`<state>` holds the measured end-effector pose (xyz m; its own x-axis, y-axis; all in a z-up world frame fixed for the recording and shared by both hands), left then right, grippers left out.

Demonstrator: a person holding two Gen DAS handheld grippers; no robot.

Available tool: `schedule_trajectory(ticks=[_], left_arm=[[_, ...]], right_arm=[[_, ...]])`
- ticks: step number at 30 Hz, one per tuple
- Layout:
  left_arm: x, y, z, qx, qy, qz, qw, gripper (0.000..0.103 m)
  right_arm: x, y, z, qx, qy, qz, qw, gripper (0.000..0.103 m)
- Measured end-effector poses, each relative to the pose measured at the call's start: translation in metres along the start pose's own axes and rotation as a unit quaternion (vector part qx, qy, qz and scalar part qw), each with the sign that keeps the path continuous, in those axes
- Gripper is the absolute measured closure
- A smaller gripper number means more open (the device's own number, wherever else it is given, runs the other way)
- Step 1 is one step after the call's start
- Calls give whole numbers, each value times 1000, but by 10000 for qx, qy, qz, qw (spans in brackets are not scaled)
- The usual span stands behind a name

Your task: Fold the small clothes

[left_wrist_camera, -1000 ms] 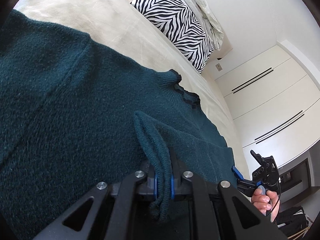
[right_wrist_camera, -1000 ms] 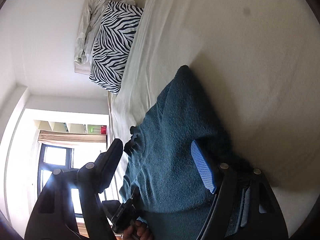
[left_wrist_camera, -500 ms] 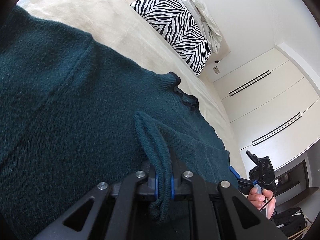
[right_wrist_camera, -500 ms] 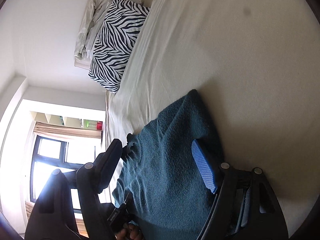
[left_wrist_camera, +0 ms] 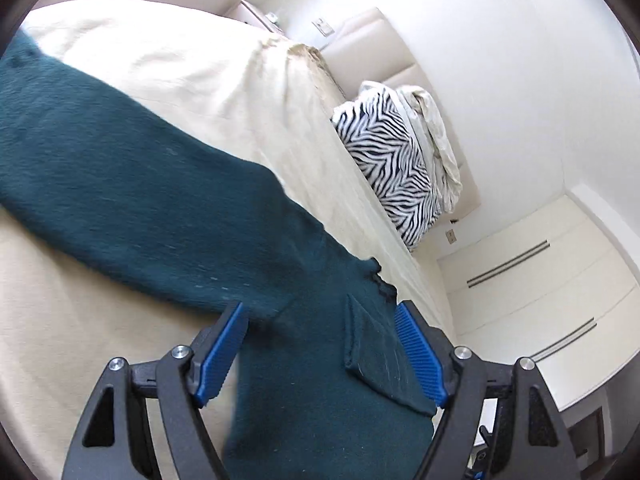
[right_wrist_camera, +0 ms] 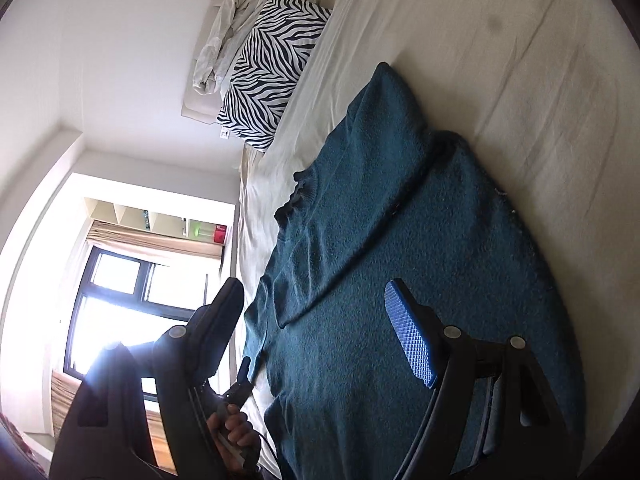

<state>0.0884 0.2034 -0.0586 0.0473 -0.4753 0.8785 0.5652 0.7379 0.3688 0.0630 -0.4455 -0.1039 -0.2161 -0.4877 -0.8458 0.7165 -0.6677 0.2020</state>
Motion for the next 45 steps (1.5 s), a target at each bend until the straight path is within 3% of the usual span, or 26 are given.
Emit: schedule_trajectory(ticks=[3,6,9,13,16,18,21,22,24,27,29,31,34,36,39,40,45], left_arm=[[-47,22,71,947,185,821,9919,25],[-86,38,122,1765,409,1460,9725,25],[-116,45,142,2135,247,2045,9550,25],[-144,59,143,2493,128,2420,9376,32],[-151,78,138,2761,258,2381,9308,36],[-155,94,133,2755,430,2267,9332,47],[-159,111,117,2468,784,2147,9417,85],[-155,113,113,2379,882,2042,9455,95],[-129,116,104,2195,1005,1498,9588,95],[-59,107,69,1597,1090,230,9809,95],[-2,84,29,1011,1169,-817,9846,95],[52,44,-16,415,1286,-1861,9732,95],[107,-34,-76,-284,1443,-3146,9377,93],[120,-82,-107,-723,1480,-3647,9164,93],[115,-134,-132,-1052,1662,-4085,8913,93],[108,-143,-134,-1127,1740,-4167,8851,93],[84,-159,-118,-1147,1892,-4323,8742,91]], right_arm=[[-23,-25,-18,-237,133,118,9996,30],[-41,-48,-31,-423,206,201,9987,30],[-54,-64,-36,-519,195,308,9980,30],[-62,-75,-31,-497,128,355,9981,30],[-62,-76,-23,-443,134,363,9983,30],[-60,-74,-22,-408,111,358,9985,30],[-54,-72,-21,-392,100,293,9988,30],[-53,-73,-21,-389,97,283,9988,30],[-49,-73,-20,-387,91,277,9988,30],[-48,-72,-22,-411,100,262,9988,30],[-49,-73,-23,-430,131,290,9986,30],[-51,-73,-24,-430,142,330,9984,30],[-53,-70,-29,-488,124,330,9982,30],[-58,-67,-37,-575,33,429,9974,30],[-70,-61,-58,-810,-22,560,9951,30],[-74,-59,-67,-883,-32,554,9945,30],[-98,-55,-128,-1402,103,467,9890,30]])
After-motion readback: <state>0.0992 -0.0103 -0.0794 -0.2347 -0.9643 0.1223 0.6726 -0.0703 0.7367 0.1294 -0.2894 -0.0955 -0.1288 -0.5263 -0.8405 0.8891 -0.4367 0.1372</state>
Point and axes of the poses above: each gripper's, at about its wrist camera, not at the fingertips, and z roughly against the way its jaws point, x to its right, y to its top, the point moved 1 cm from there along -z, roughly the way its jaws point, and after that the axes turned 9 degrees about -y, right-handed, at the moved point
